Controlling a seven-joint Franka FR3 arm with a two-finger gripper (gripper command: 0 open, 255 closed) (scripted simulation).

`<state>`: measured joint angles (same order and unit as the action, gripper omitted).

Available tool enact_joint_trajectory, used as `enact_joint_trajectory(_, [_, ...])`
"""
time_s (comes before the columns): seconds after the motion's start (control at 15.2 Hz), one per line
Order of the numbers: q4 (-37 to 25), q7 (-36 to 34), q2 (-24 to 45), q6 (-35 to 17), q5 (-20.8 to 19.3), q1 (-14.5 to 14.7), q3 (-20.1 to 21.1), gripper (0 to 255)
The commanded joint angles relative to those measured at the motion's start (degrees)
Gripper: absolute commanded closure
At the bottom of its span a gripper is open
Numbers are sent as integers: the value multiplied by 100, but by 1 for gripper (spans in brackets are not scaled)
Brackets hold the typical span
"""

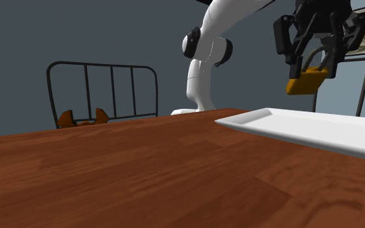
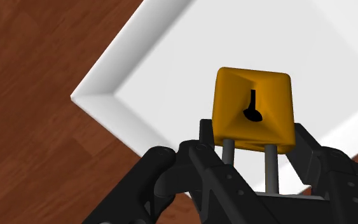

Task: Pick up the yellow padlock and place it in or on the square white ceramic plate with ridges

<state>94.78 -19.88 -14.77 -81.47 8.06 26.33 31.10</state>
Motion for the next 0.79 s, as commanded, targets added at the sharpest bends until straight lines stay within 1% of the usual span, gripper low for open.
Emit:
enact_joint_trajectory(0.0, [82, -117, -22, -73, 29, 41, 76, 255])
enact_joint_trajectory(0.73, [1217, 21, -330, -927, 173, 94, 54, 255])
